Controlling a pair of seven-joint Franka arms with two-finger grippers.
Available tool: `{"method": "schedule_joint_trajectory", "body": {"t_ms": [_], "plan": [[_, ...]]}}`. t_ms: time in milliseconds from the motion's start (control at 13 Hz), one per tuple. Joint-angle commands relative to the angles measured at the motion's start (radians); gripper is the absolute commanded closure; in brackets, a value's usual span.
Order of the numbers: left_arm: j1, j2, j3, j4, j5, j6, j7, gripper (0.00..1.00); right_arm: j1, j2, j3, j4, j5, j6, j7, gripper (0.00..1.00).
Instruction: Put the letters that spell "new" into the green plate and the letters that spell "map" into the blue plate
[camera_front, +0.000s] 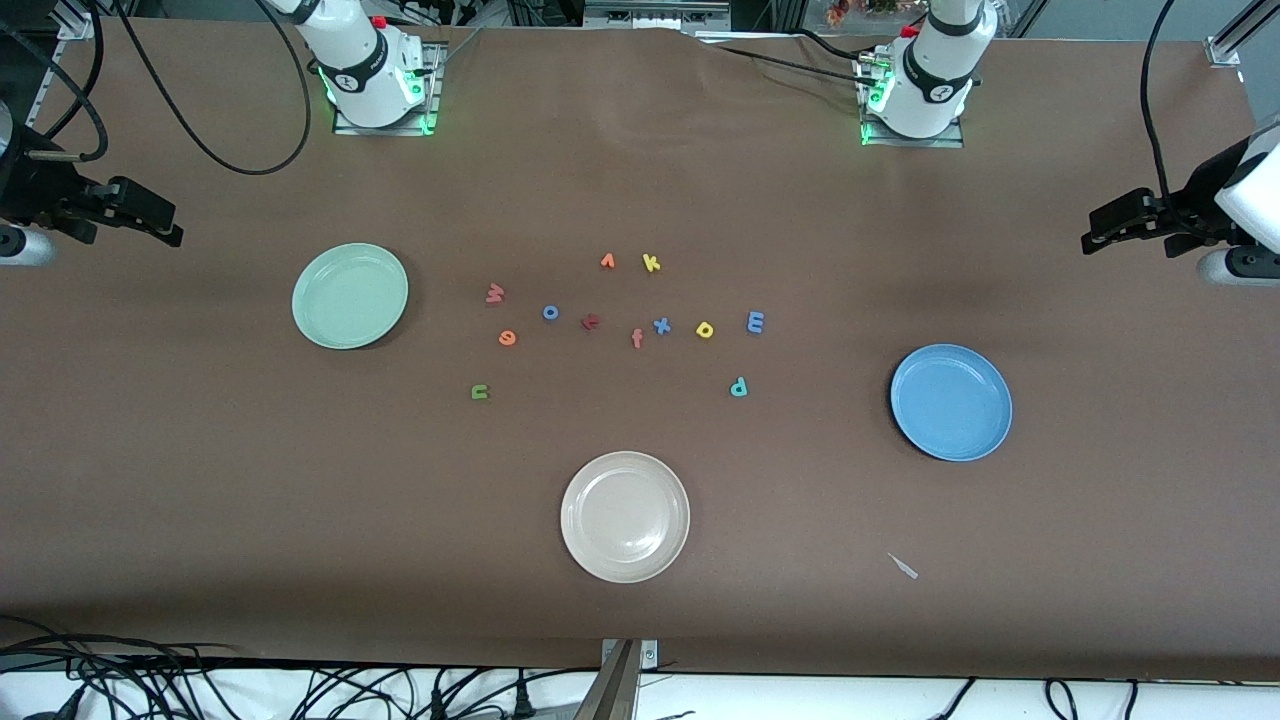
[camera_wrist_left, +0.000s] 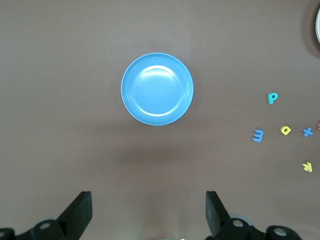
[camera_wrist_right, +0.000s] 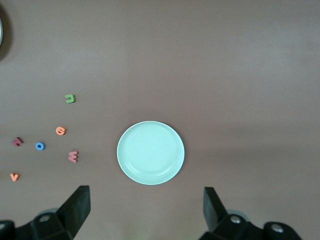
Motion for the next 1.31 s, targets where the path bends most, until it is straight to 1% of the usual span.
{"method": "schedule_joint_trajectory", "body": {"t_ms": [0, 385, 923, 1231], "plan": [[0.000, -0.007, -0.007, -0.016, -0.010, 0.019, 0.025, 0.00, 0.000, 0.012, 0.002, 0.027, 0.003, -0.010, 0.005, 0.00], [0.002, -0.009, -0.017, -0.016, -0.008, 0.082, 0.025, 0.00, -0.002, 0.013, 0.002, 0.027, 0.003, -0.010, 0.003, 0.00], [0.000, -0.003, -0.030, -0.022, -0.007, 0.100, 0.019, 0.00, -0.002, 0.013, 0.001, 0.025, 0.003, -0.015, 0.005, 0.00], [0.002, -0.006, -0.031, -0.043, -0.005, 0.110, 0.019, 0.00, -0.002, 0.013, 0.001, 0.025, 0.003, -0.017, 0.005, 0.00]]}}
